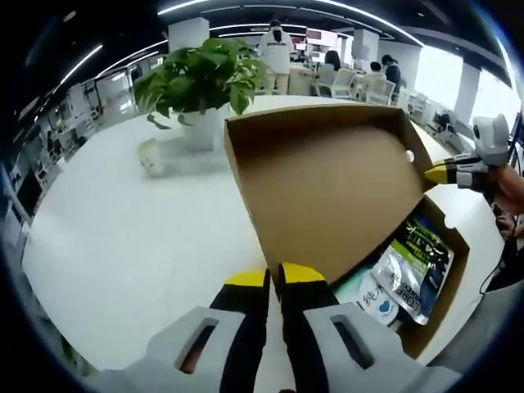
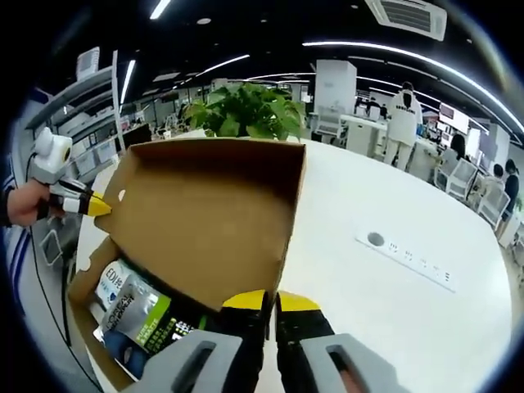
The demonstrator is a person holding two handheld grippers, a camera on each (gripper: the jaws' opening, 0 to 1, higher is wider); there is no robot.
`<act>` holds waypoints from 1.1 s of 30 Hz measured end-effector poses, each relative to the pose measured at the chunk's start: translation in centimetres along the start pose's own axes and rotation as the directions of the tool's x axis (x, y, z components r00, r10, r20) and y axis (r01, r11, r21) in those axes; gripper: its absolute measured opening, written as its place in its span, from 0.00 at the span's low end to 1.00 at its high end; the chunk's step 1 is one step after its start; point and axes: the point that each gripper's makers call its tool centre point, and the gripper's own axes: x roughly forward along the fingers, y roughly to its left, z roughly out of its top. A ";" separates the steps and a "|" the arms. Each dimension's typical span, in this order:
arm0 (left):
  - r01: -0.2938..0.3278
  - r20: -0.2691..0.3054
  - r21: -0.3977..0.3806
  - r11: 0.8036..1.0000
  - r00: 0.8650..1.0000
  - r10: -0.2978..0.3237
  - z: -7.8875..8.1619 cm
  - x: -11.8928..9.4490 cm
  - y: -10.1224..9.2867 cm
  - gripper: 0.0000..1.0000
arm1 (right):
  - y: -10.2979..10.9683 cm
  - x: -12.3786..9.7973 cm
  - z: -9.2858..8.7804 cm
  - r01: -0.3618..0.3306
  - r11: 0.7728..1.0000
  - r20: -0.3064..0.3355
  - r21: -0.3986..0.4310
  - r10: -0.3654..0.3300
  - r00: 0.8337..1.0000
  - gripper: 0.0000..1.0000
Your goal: Operate the shoe box by opening the lid, removing the specified soft item, and placing it in the target area until the item is outside and the box remains undamaged.
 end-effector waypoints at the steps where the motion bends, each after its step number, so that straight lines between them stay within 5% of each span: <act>1: 0.000 0.000 0.001 1.000 1.000 0.000 0.0 0.0 0.0 0.04 | 0.0 0.0 0.0 -0.002 1.000 0.001 0.004 0.002 1.000 0.00; 33: -0.014 -0.065 -0.023 1.000 0.998 0.013 0.1 1.8 0.5 0.05 | -0.3 -0.7 -0.7 0.017 1.000 -0.005 0.021 -0.017 1.000 0.00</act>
